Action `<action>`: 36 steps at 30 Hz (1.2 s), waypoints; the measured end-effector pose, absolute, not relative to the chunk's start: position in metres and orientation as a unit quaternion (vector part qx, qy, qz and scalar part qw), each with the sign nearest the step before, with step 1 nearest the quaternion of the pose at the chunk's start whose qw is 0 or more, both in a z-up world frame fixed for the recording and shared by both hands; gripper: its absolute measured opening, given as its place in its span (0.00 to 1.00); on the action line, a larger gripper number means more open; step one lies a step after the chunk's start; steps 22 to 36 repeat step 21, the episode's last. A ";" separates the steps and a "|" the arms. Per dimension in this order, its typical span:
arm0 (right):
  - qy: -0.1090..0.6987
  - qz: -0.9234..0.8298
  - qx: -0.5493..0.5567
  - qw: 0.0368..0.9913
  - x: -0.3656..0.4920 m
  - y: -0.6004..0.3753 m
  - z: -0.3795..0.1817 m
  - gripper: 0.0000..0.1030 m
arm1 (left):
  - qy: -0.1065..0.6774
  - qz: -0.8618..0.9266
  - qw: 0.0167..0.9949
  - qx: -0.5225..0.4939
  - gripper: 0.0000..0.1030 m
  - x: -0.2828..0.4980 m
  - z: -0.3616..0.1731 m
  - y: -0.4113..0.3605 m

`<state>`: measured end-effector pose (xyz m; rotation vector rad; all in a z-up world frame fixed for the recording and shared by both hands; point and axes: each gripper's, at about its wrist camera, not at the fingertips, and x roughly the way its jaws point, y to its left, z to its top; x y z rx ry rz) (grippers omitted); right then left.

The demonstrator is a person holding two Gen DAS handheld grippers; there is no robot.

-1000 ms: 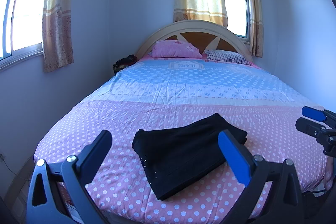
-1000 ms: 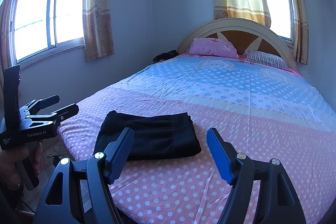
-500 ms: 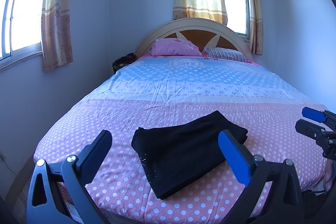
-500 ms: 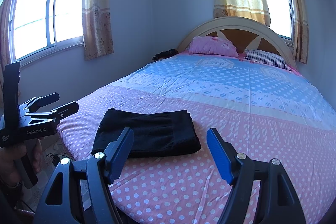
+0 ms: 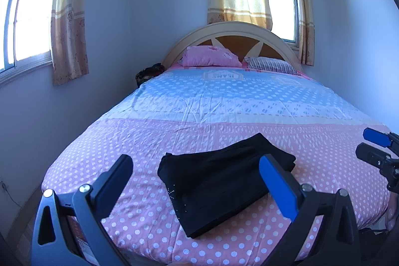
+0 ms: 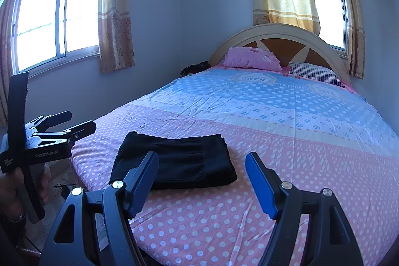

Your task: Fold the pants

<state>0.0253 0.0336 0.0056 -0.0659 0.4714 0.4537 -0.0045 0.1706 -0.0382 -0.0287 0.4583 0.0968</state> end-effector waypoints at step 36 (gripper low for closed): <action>0.244 0.219 -0.035 0.944 0.026 0.035 -0.003 0.71 | 0.222 0.042 0.974 0.018 1.00 -0.003 -0.046 0.161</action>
